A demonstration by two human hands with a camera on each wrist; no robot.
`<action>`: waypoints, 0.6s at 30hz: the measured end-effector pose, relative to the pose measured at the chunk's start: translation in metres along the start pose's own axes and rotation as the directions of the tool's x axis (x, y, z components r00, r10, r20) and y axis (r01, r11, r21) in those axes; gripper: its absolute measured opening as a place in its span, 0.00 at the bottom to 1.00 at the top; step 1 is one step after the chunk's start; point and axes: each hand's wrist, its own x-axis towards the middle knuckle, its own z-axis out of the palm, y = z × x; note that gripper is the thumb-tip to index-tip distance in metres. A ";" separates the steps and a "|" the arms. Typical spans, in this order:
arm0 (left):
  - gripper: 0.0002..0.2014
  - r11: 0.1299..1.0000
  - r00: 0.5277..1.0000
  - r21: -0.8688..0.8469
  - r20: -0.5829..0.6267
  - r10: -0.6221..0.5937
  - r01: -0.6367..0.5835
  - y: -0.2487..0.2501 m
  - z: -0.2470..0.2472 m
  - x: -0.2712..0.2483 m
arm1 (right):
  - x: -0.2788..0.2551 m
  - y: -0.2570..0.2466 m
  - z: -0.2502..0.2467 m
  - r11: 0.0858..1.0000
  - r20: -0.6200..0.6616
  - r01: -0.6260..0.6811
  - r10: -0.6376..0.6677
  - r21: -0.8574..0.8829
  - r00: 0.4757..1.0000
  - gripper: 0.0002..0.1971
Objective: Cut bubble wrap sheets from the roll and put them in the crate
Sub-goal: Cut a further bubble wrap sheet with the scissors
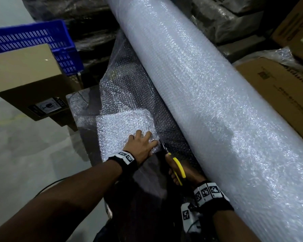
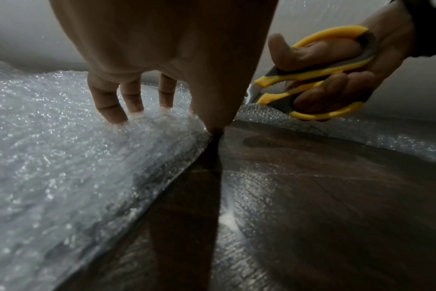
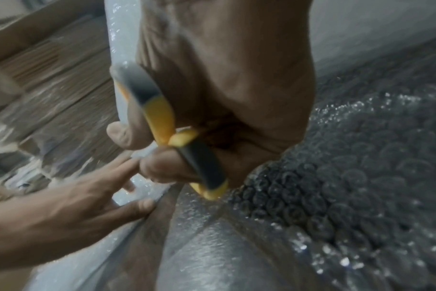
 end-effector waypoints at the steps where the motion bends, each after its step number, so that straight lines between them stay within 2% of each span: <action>1: 0.24 1.000 1.000 -0.005 -0.006 -0.003 0.003 0.000 0.000 0.000 | 0.000 0.001 0.000 1.000 -0.008 0.019 -0.019 0.008 1.000 0.29; 4: 0.23 1.000 1.000 -0.014 -0.026 0.009 -0.009 0.001 0.000 -0.003 | 0.001 0.002 -0.001 1.000 -0.019 0.009 -0.008 0.017 1.000 0.31; 7: 0.28 0.999 0.999 0.017 -0.014 0.044 -0.044 -0.001 0.006 -0.009 | 0.001 -0.004 -0.001 0.999 0.038 -0.048 0.048 0.000 0.998 0.40; 10: 0.30 0.996 0.998 0.052 -0.009 0.070 -0.070 -0.002 0.009 -0.013 | 0.004 -0.009 -0.001 0.999 0.090 -0.040 0.039 0.002 0.995 0.45; 15: 0.29 0.996 0.996 0.035 0.015 0.082 -0.083 -0.003 0.008 -0.014 | 0.007 -0.017 0.002 0.999 0.082 -0.045 0.043 0.021 0.996 0.42; 18: 0.26 0.996 0.996 0.028 0.022 0.083 -0.084 -0.004 0.004 -0.014 | 0.009 -0.011 0.005 0.999 0.038 -0.037 0.036 0.018 0.999 0.34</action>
